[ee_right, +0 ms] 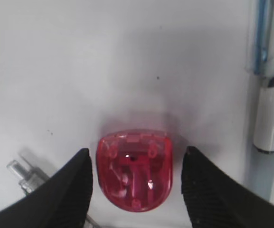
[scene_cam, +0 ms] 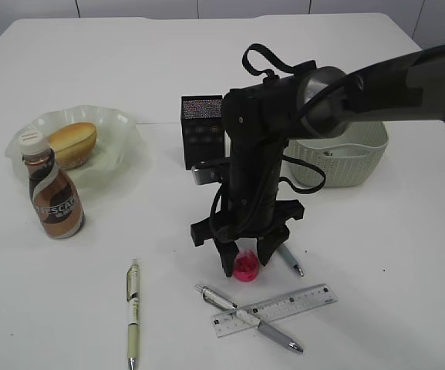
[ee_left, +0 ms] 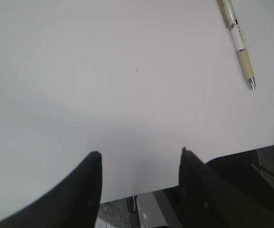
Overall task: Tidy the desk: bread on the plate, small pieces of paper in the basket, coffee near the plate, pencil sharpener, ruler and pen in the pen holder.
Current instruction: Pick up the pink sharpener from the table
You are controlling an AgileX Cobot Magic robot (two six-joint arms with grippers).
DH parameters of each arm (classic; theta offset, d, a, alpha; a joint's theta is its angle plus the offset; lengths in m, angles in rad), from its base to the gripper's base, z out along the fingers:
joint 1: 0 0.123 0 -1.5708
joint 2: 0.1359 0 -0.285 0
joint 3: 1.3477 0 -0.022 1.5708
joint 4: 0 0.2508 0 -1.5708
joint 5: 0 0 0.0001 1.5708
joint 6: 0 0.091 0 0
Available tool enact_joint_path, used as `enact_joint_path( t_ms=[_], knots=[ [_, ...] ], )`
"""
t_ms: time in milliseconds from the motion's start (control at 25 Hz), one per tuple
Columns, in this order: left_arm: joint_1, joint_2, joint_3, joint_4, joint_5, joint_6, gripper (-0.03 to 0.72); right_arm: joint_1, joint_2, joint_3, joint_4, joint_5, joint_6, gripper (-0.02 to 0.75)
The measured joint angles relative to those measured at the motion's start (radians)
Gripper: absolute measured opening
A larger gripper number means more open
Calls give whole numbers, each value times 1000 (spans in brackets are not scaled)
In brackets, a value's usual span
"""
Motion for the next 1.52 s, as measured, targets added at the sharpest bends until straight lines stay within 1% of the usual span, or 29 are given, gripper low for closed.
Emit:
enact_joint_path(
  t_ms=[200,400,560,680,1000,1360,1440,1520],
  knots=[
    [0,0,0,0,0,0,388,0,0,0,0,2,0,434],
    [0,0,0,2,0,0,388,0,0,0,0,11,0,330],
    [0,0,0,2,0,0,388,0,0,-2,0,15,0,319],
    [0,0,0,2,0,0,388,0,0,-26,0,50,0,319],
    [0,0,0,2,0,0,388,0,0,-199,-16,120,0,318],
    [0,0,0,2,0,0,388,0,0,-413,-94,131,0,318],
    [0,0,0,2,0,0,388,0,0,-441,-113,110,0,318],
    [0,0,0,2,0,0,388,0,0,-459,-143,50,0,318]
  ],
)
